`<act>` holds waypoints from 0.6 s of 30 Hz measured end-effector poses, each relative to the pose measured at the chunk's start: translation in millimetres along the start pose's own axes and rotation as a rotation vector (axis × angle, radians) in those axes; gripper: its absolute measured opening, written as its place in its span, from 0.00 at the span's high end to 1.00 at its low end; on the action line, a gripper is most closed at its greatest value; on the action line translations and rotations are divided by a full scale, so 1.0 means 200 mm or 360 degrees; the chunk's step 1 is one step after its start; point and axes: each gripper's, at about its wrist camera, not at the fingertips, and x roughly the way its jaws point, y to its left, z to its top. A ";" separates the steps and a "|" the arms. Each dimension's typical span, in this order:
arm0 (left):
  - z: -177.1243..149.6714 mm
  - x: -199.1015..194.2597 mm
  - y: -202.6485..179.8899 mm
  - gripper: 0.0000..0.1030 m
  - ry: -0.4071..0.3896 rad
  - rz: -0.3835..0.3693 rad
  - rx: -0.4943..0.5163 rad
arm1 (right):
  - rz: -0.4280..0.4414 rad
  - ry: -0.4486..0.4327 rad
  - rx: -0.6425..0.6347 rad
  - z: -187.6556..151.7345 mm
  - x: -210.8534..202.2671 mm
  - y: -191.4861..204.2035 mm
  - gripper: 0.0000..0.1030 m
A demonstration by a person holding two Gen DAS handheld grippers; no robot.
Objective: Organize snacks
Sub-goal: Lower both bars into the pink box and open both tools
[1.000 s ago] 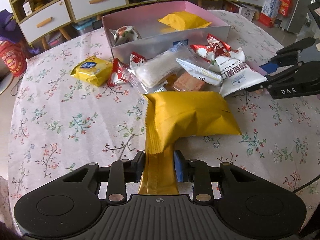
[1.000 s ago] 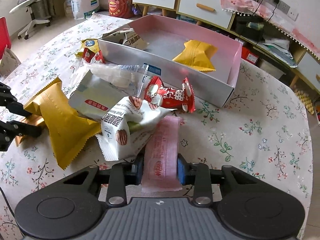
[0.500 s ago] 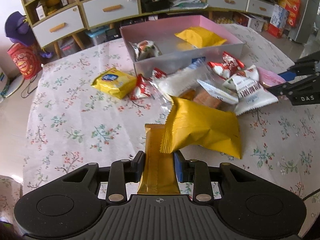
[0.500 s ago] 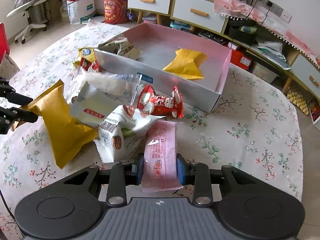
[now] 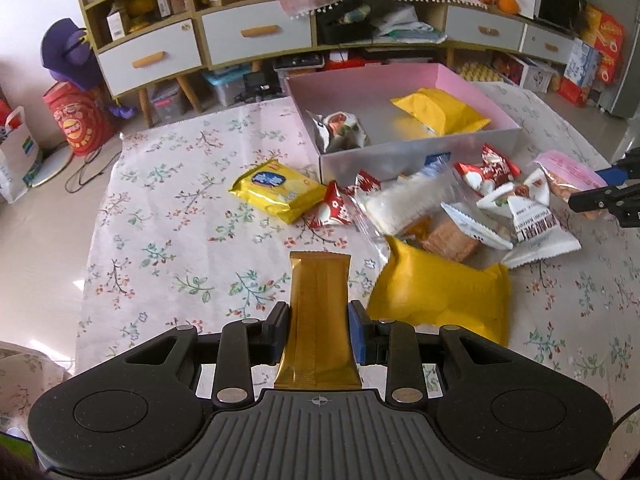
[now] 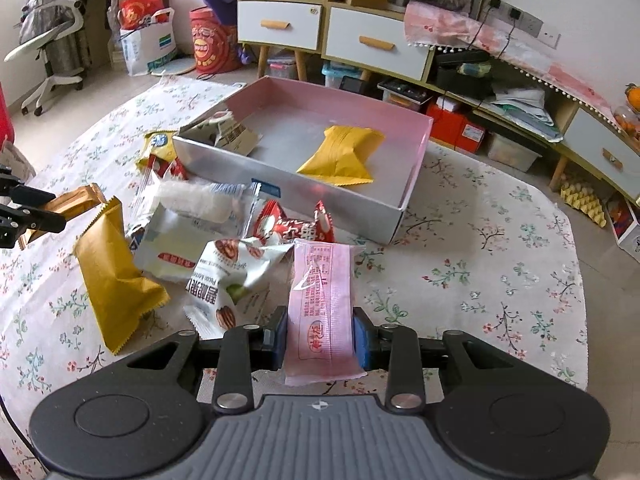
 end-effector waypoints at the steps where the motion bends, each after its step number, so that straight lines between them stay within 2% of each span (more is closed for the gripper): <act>1: 0.01 0.00 0.00 0.72 -0.0005 0.0001 -0.0006 | 0.0001 -0.0006 0.0007 0.00 0.00 0.00 0.90; 10: 0.13 0.00 0.00 0.72 -0.0079 -0.0024 -0.0047 | 0.0015 -0.0114 0.0082 0.11 -0.06 -0.02 0.90; 18: 0.26 0.04 -0.05 0.72 -0.0123 -0.0069 -0.0109 | 0.0059 -0.0171 0.0158 0.23 -0.03 -0.02 0.90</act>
